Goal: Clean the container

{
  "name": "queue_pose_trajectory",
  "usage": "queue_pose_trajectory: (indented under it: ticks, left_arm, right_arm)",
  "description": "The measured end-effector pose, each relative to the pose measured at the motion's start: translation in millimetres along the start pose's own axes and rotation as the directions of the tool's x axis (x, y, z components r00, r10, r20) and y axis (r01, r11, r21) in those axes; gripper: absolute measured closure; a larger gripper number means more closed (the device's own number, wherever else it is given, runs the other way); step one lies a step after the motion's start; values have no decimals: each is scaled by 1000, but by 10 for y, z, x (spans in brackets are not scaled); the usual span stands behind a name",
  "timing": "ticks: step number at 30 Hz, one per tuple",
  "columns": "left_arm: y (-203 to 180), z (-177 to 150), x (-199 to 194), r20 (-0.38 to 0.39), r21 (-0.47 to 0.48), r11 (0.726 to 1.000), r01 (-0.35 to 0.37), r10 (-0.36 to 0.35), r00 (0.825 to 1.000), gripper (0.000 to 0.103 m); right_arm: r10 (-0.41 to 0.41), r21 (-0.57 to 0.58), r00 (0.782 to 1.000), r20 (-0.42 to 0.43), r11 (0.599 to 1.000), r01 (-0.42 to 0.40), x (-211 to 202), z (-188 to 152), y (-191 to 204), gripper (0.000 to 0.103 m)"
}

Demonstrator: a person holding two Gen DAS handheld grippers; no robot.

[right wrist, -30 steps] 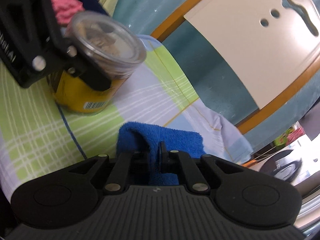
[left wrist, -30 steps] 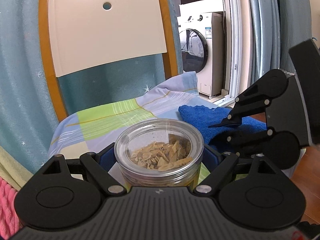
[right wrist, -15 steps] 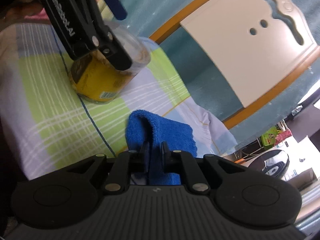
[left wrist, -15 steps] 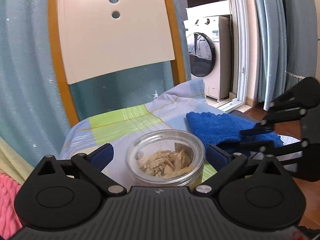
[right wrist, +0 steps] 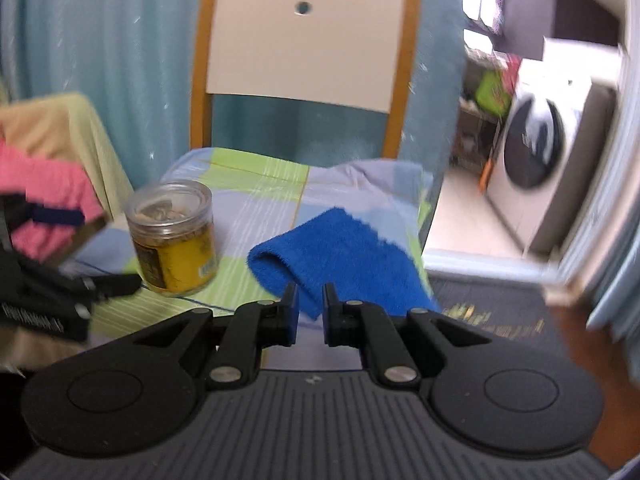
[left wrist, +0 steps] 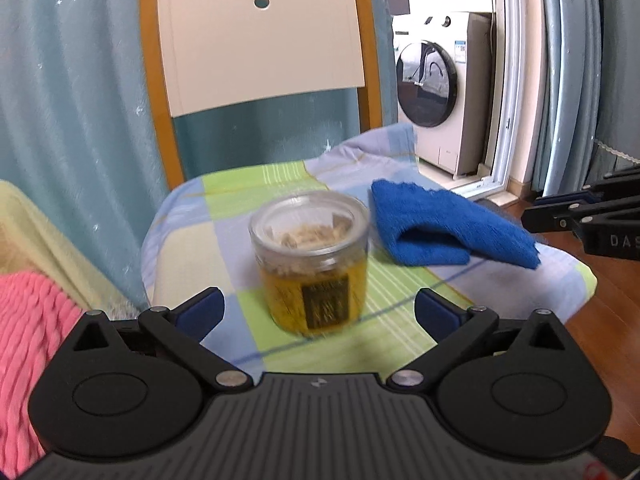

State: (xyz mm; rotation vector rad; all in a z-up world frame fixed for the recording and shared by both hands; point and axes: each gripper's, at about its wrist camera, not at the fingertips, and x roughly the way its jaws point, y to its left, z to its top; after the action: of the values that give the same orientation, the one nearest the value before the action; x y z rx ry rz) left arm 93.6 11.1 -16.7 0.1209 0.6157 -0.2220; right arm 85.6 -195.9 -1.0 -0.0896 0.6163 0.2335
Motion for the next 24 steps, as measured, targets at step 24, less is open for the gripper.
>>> queue_pose_trajectory:
  ticks: [24]
  left_arm:
    - [-206, -1, -130, -146, -146, 983, -114, 93, 985, 1]
  right_arm:
    - [38, 83, 987, -157, 996, -25, 36, -48, 39, 96]
